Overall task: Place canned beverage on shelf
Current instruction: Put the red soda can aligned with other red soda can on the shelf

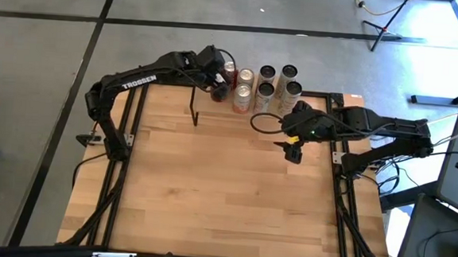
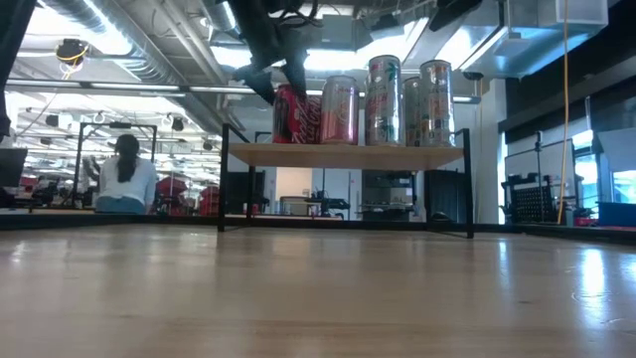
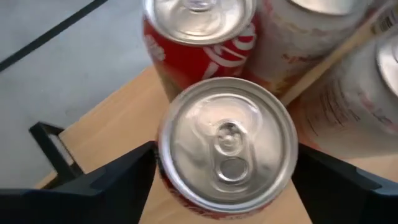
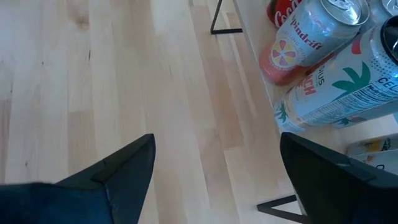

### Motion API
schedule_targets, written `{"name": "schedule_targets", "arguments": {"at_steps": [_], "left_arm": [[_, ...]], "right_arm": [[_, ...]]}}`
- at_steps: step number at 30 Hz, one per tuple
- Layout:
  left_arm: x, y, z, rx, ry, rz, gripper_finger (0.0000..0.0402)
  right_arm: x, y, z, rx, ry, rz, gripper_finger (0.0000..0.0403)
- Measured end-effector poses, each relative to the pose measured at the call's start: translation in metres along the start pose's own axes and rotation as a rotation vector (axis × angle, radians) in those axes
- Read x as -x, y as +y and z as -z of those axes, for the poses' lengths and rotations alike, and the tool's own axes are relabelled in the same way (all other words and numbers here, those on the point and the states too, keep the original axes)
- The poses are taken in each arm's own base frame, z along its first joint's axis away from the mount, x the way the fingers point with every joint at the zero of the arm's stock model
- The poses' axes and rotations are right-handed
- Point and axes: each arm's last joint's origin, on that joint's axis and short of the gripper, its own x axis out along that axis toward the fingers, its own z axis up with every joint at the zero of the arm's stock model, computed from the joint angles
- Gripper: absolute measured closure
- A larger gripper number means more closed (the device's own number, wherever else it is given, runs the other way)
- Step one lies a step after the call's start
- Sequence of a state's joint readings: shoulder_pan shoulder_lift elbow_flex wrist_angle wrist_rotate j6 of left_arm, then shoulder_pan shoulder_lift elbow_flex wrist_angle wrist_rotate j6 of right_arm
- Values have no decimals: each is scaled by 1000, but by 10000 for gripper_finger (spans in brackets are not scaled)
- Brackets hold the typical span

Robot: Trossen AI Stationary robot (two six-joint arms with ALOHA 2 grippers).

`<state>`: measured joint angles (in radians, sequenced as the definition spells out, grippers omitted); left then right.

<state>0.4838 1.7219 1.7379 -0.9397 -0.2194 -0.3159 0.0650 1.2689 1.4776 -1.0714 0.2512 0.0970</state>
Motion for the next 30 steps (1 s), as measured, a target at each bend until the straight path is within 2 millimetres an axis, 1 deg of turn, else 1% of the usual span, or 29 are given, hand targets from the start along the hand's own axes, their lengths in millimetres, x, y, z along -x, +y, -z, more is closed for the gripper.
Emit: {"name": "schedule_targets", "arguments": {"at_steps": [7, 9, 17, 21, 24, 27, 30], "left_arm": [[-1, -5, 1, -130, -13, 20, 127], [0, -6, 1, -174, -12, 37, 141], [1, -12, 3, -399, 11, 258, 141], [1, -9, 2, -477, 2, 267, 141], [0, -3, 0, -513, -7, 257, 141], [-2, 5, -3, -526, -21, 258, 138], [-3, 11, -5, -503, -22, 290, 132]], "right_arm": [[0, 0, -1, -14, -6, 0, 70], [0, 0, -1, -22, -6, 0, 70], [-2, 1, -2, -56, -13, 0, 70], [-2, 1, -3, -66, -22, -2, 70], [-2, 1, -3, -83, -27, -2, 70], [-2, 1, -4, -89, -27, -3, 70], [-2, 1, -4, -91, -29, -3, 70]]}}
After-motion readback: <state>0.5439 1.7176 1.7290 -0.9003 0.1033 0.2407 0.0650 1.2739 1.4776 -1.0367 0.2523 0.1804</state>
